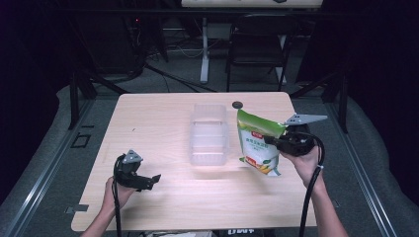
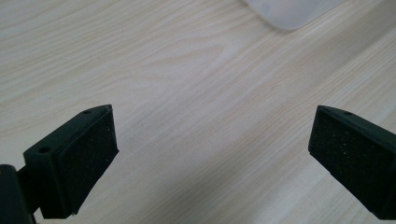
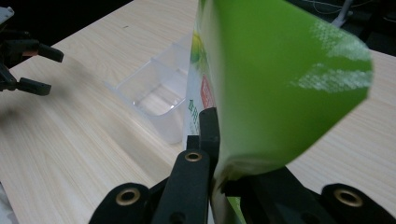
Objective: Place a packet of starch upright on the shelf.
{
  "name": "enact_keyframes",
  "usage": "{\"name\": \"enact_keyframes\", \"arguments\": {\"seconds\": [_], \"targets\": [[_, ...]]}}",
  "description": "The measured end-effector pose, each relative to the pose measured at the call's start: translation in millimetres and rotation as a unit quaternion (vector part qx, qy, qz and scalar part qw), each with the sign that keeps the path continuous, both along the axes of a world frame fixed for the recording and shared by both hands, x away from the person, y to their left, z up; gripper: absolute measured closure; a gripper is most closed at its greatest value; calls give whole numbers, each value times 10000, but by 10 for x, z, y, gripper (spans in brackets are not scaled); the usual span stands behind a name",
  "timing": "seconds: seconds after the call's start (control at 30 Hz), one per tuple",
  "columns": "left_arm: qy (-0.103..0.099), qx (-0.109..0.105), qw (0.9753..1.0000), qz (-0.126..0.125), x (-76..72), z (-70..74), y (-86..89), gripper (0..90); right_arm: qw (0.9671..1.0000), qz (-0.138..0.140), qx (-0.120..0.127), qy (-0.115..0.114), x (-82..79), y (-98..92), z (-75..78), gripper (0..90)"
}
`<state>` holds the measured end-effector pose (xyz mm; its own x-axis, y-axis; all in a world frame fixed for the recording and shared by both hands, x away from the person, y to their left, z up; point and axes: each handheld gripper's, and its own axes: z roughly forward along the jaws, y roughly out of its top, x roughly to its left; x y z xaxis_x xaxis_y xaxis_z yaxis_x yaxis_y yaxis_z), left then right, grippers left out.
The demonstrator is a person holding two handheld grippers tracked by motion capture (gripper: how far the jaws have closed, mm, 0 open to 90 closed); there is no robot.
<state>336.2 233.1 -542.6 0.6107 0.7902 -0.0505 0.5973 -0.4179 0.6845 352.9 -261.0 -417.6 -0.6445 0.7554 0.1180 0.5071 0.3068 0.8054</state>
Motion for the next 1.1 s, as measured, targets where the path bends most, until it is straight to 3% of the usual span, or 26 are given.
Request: {"name": "enact_keyframes", "arguments": {"seconds": [0.5, 1.1], "targets": [[20, -15, 10000, -2, 5, -6, -9, 10, 9998, -41, -62, -169, 86, 12, 245, 900], [16, -7, 10000, -9, 8, -12, -20, 10, 9995, -97, 2, -286, 243, 74, 415, 900]]}}
